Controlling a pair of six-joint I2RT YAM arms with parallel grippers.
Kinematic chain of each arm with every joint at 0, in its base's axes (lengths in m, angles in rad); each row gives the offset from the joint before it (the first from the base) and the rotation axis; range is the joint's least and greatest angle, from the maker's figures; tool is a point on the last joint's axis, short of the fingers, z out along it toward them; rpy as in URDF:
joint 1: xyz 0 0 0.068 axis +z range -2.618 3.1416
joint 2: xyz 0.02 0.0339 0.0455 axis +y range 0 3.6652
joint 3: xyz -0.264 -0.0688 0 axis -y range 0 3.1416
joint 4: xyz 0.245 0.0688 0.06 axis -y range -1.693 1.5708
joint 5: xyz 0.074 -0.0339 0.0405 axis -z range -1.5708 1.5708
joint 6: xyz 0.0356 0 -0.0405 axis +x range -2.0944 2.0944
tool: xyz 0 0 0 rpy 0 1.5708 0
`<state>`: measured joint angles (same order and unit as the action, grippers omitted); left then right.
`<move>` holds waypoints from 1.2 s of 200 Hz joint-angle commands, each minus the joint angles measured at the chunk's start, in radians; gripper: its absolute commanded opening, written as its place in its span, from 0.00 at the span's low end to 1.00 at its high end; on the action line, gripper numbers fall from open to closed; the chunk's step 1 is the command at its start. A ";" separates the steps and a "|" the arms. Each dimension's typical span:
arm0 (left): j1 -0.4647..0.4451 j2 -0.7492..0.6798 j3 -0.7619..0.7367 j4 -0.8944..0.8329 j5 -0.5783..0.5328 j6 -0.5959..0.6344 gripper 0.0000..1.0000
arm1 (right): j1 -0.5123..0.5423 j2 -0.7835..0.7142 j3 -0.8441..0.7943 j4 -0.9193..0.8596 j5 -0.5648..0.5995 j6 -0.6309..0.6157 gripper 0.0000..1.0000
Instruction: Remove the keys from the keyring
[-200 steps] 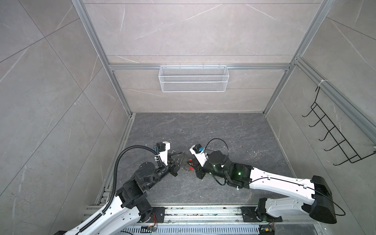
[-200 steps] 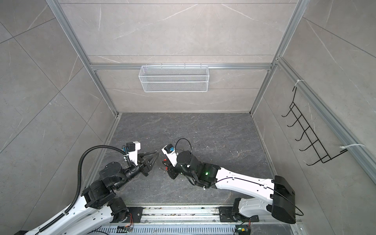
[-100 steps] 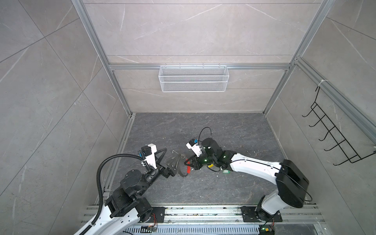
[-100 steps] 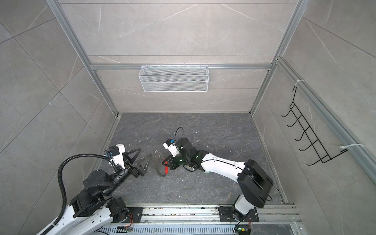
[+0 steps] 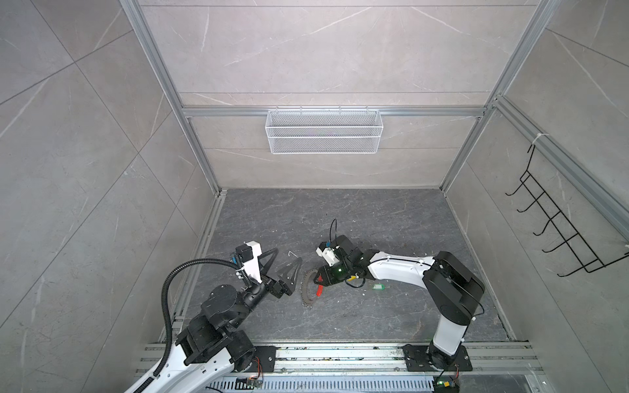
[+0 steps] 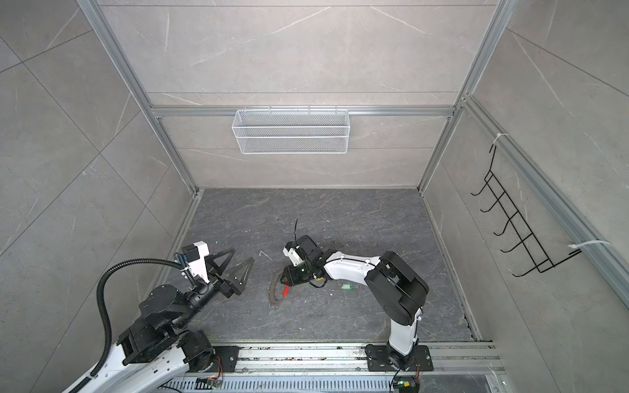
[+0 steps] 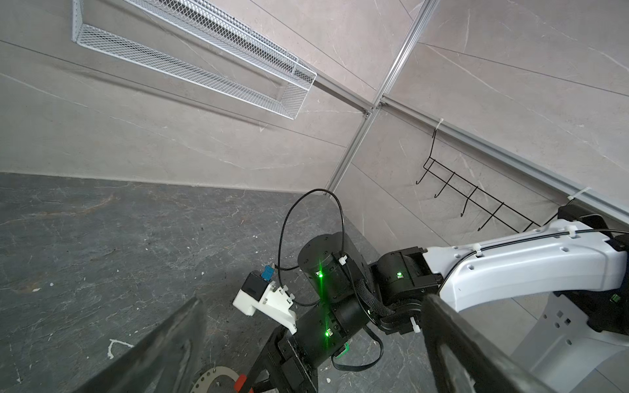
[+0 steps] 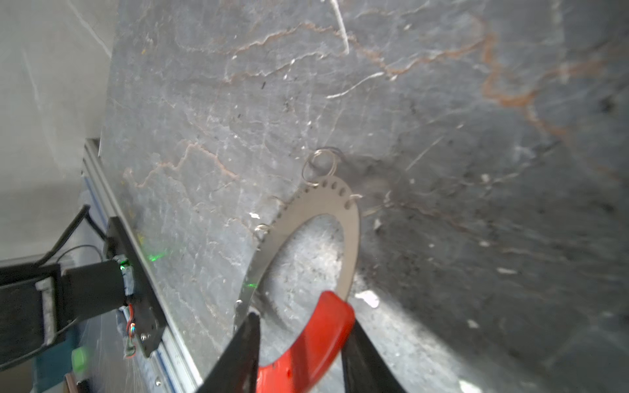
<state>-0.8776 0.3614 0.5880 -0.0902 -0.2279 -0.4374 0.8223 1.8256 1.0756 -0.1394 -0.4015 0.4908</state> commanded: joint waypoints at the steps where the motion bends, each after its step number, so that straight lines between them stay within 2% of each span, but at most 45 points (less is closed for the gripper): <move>1: -0.004 0.005 -0.003 0.025 -0.011 0.014 1.00 | 0.001 -0.010 0.024 -0.070 0.120 0.010 0.50; 33: -0.005 0.012 0.001 0.025 -0.011 0.015 1.00 | 0.001 -0.111 -0.006 -0.118 0.285 0.015 0.60; 41: -0.005 0.015 -0.003 0.031 -0.014 0.014 1.00 | 0.001 -0.150 -0.031 -0.109 0.312 0.015 0.66; 74: -0.005 0.084 -0.002 0.083 -0.035 0.049 1.00 | 0.002 -0.370 -0.148 -0.033 0.391 -0.013 0.67; 97: -0.003 0.203 0.025 0.108 -0.169 0.106 1.00 | 0.003 -0.518 -0.206 -0.001 0.457 -0.040 0.67; 122: 0.015 0.324 0.011 0.227 -0.349 0.192 1.00 | 0.003 -0.642 -0.251 0.003 0.533 -0.044 0.68; 142: 0.124 0.380 -0.006 0.266 -0.388 0.184 1.00 | 0.002 -0.742 -0.311 0.042 0.581 -0.033 0.71; 167: 0.365 0.451 -0.006 0.215 -0.350 0.120 1.00 | 0.003 -0.830 -0.359 0.071 0.632 -0.036 0.77; 188: 0.479 0.588 0.012 0.233 -0.437 0.174 1.00 | 0.003 -0.858 -0.374 0.081 0.658 -0.032 0.84; 206: 0.554 0.734 0.042 0.252 -0.529 0.238 1.00 | 0.003 -0.866 -0.364 0.059 0.658 -0.030 0.84; 218: 0.627 0.813 0.047 0.270 -0.504 0.248 1.00 | 0.002 -0.876 -0.358 0.037 0.667 -0.034 0.85; 230: 0.695 0.882 0.032 0.319 -0.403 0.264 1.00 | 0.002 -0.894 -0.365 0.035 0.673 -0.038 0.85; 240: 0.721 0.947 0.024 0.342 -0.413 0.281 1.00 | 0.003 -0.910 -0.373 0.037 0.678 -0.037 0.85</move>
<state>-0.2333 1.2144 0.5972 0.1436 -0.6445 -0.2226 0.8223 0.9592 0.7170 -0.0963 0.2379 0.4675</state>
